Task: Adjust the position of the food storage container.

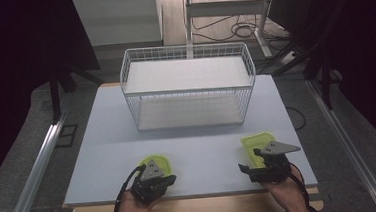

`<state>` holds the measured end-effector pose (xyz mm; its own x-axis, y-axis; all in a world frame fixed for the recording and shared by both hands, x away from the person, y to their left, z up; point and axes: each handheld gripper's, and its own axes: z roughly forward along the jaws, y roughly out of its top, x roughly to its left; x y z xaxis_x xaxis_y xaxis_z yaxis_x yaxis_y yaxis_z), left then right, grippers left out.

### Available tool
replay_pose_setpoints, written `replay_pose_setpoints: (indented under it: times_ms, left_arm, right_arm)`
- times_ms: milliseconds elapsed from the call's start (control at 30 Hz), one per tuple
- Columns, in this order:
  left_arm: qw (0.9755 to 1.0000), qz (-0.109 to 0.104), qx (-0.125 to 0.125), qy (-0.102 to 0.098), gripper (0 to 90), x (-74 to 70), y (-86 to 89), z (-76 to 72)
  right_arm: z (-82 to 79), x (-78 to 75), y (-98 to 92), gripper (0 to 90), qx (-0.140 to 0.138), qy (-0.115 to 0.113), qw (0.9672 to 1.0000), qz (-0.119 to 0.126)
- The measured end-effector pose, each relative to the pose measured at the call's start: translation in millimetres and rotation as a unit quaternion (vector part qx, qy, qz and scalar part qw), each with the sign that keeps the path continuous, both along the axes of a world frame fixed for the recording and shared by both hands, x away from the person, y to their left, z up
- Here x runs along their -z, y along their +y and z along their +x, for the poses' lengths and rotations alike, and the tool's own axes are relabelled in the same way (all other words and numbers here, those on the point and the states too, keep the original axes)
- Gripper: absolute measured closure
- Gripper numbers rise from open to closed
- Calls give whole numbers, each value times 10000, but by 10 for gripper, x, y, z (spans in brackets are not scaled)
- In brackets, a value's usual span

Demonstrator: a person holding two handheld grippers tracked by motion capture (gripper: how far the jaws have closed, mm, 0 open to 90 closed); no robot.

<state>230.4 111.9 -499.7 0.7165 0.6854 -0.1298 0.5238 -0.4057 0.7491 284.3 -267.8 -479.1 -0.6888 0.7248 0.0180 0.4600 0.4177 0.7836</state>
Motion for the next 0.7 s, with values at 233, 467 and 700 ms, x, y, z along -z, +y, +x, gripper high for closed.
replay_pose_setpoints:
  times_ms: [233, 467, 700]
  left_arm:
    - [9997, -3, -241, 11, 898, 13, 147, 72]
    - [9987, -52, -497, 30, 898, 23, 323, 159]
    - [9972, -47, -741, 25, 898, 32, 506, 250]
  right_arm:
    - [0, 3, 3, 207, -14, 4, 10000, -6]
    - [0, 7, 6, 208, -16, 17, 10000, -6]
    - [4, 12, 4, 208, -21, 21, 10000, -5]
